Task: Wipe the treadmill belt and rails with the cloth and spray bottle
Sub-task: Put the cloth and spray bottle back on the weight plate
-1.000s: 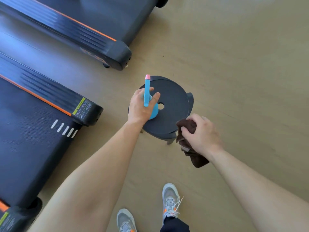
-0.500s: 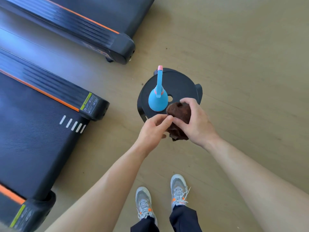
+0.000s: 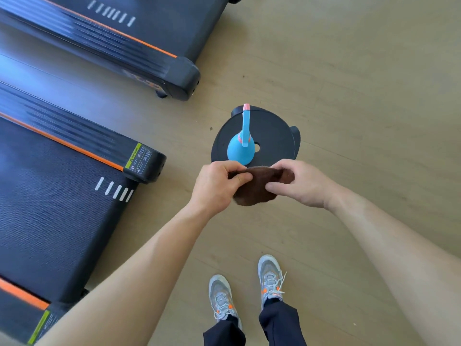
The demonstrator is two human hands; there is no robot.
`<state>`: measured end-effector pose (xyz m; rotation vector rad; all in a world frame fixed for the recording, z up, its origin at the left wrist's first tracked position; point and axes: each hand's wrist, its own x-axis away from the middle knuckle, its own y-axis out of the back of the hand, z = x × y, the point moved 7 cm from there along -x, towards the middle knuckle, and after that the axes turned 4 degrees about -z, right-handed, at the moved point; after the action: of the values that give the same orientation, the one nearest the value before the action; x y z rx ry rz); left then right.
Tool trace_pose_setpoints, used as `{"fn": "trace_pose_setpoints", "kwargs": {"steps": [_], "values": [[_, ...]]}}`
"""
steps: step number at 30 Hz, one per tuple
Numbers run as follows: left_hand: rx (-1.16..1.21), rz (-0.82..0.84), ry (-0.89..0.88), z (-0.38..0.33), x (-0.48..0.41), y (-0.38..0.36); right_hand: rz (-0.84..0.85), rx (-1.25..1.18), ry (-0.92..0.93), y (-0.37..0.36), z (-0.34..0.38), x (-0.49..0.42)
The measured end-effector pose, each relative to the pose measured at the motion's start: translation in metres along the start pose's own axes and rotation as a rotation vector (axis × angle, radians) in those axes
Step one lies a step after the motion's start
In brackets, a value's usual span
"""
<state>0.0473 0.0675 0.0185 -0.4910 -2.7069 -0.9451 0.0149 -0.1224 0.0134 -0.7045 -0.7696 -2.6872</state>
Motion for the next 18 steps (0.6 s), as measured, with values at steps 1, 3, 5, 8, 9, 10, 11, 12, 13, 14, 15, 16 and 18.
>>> {"fn": "trace_pose_setpoints", "kwargs": {"steps": [1, 3, 5, 8, 9, 10, 11, 12, 13, 14, 15, 16, 18], "values": [[-0.046, 0.010, -0.014, -0.001, 0.000, 0.003, -0.014, 0.078, -0.007, 0.005, -0.001, 0.000], [-0.172, 0.058, -0.032, -0.002, 0.001, 0.005, -0.058, 0.321, -0.005, 0.014, 0.000, 0.000], [-0.269, 0.128, -0.026, -0.001, 0.002, 0.004, -0.128, 0.539, 0.050, 0.020, 0.006, 0.000], [-0.178, 0.203, 0.020, 0.004, 0.003, 0.004, -0.148, 0.585, 0.159, 0.016, 0.018, 0.000], [-0.123, 0.214, 0.030, 0.005, 0.004, 0.006, -0.123, 0.535, 0.150, 0.014, 0.019, 0.000], [-0.090, 0.215, 0.019, 0.004, 0.005, 0.007, -0.093, 0.484, 0.121, 0.013, 0.019, 0.000], [-0.083, 0.213, -0.009, 0.002, 0.005, 0.009, -0.071, 0.454, 0.099, 0.012, 0.019, 0.001], [-0.099, 0.214, -0.036, 0.001, 0.006, 0.009, -0.059, 0.438, 0.098, 0.012, 0.020, 0.002], [-0.123, 0.222, -0.053, -0.001, 0.007, 0.009, -0.056, 0.416, 0.105, 0.012, 0.022, 0.004], [-0.151, 0.238, -0.053, -0.002, 0.009, 0.007, -0.060, 0.376, 0.117, 0.013, 0.024, 0.005], [-0.181, 0.249, -0.048, -0.003, 0.012, 0.004, -0.069, 0.331, 0.132, 0.015, 0.026, 0.007], [-0.210, 0.242, -0.041, -0.004, 0.013, 0.002, -0.077, 0.293, 0.148, 0.016, 0.029, 0.009], [-0.235, 0.173, -0.043, -0.009, 0.015, 0.002, -0.068, 0.270, 0.158, 0.018, 0.033, 0.013]]}}
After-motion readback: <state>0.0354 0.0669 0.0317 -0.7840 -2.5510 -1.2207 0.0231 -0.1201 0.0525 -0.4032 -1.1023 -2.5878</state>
